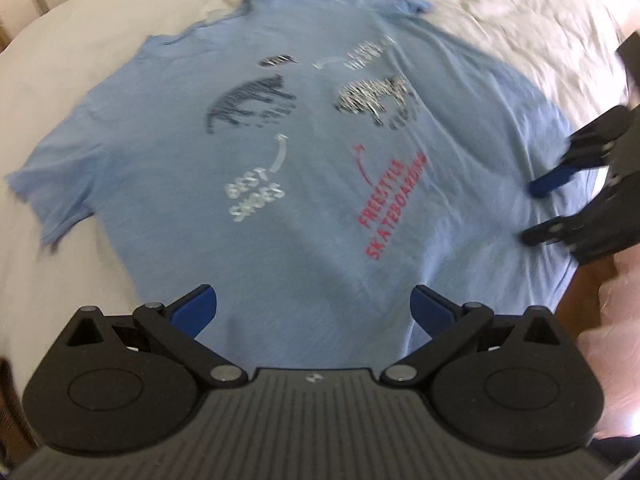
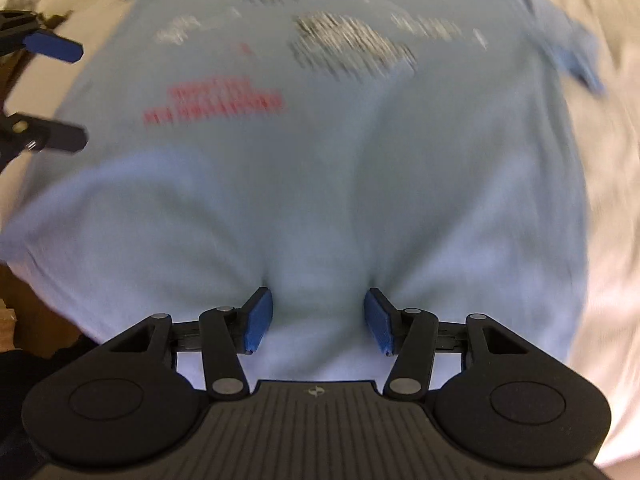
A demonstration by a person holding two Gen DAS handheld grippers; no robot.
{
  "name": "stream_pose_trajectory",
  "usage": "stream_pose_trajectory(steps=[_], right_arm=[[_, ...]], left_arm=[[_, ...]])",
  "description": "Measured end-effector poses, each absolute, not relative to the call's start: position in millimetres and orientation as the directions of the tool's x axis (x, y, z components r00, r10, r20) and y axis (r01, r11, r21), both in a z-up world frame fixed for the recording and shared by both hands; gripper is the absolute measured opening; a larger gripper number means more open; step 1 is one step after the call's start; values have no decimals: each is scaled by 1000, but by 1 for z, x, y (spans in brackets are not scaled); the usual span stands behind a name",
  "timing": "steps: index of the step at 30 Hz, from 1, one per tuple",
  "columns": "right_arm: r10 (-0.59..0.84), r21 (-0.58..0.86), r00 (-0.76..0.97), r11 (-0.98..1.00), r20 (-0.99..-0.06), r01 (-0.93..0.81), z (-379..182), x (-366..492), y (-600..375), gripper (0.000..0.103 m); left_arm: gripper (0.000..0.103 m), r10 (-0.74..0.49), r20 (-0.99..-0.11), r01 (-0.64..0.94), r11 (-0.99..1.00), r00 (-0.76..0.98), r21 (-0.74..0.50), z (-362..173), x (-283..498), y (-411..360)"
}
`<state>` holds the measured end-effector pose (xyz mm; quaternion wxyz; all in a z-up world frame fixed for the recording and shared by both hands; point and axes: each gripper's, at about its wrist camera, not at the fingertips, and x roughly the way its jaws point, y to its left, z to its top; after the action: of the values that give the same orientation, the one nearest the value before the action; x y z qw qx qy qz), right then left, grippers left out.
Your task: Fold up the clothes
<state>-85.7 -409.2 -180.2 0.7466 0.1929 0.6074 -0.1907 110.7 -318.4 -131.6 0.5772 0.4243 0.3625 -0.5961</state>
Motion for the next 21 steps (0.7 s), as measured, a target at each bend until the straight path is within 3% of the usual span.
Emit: stream_pose_trajectory(steps=[4, 10, 15, 21], right_arm=[[-42, 36, 128, 832, -991, 554, -186, -114, -401, 50], [-58, 23, 120, 813, -991, 581, -165, -114, -389, 51], [-113, 56, 291, 855, -950, 515, -128, -69, -382, 51], [-56, 135, 390, 885, -919, 446, -161, -6, -374, 51]], left_arm=[[101, -323, -941, 980, -136, 96, 147, -160, 111, -295], [101, -236, -965, 986, -89, 118, 142, -161, 143, -240], [100, -351, -931, 993, -11, 104, 115, -130, 148, -235], [100, -412, -908, 995, -19, 78, 94, -147, 128, -265]])
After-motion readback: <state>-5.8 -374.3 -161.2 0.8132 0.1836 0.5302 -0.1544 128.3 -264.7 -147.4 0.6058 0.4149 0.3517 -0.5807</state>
